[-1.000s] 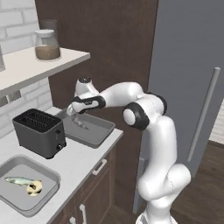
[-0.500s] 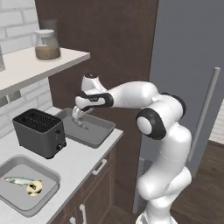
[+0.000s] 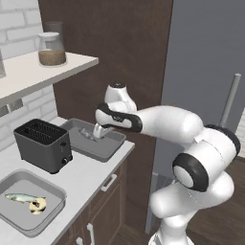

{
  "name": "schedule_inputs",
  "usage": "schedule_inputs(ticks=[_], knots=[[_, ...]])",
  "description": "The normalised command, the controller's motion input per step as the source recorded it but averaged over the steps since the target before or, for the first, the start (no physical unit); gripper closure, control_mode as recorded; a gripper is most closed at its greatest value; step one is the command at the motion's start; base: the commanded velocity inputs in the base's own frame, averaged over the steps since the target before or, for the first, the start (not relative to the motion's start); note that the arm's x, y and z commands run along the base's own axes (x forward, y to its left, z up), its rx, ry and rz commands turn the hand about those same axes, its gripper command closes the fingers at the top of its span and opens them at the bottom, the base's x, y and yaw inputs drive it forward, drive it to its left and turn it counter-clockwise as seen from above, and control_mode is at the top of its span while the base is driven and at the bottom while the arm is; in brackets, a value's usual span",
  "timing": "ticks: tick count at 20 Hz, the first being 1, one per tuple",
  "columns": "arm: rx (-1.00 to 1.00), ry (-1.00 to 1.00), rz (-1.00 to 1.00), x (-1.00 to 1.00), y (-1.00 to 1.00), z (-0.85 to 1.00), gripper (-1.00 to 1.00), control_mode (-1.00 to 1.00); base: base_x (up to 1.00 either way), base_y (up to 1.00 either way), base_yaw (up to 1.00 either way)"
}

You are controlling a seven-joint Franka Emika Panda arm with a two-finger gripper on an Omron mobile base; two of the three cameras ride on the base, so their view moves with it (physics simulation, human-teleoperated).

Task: Place one mushroom and one fish in each tupperware on the nearby counter, to pack two identical lunches.

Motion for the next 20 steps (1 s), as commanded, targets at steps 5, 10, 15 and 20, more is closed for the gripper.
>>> schedule_inputs(ticks=[5, 10, 15, 20], knots=[[-0.04, 0.10, 0.00, -1.00, -0.37, 0.58, -1.00, -1.00, 0.00, 0.00, 0.00], [-0.09, 0.14, 0.00, -1.00, -0.40, 0.46, -1.00, -1.00, 0.00, 0.00, 0.00], [-0.08, 0.11, -0.03, -0.96, -0.40, 0.53, -1.00, -1.00, 0.00, 0.00, 0.00], [-0.09, -0.12, -0.18, -0.73, -0.34, 0.70, -1.00, -1.00, 0.00, 0.00, 0.00]])
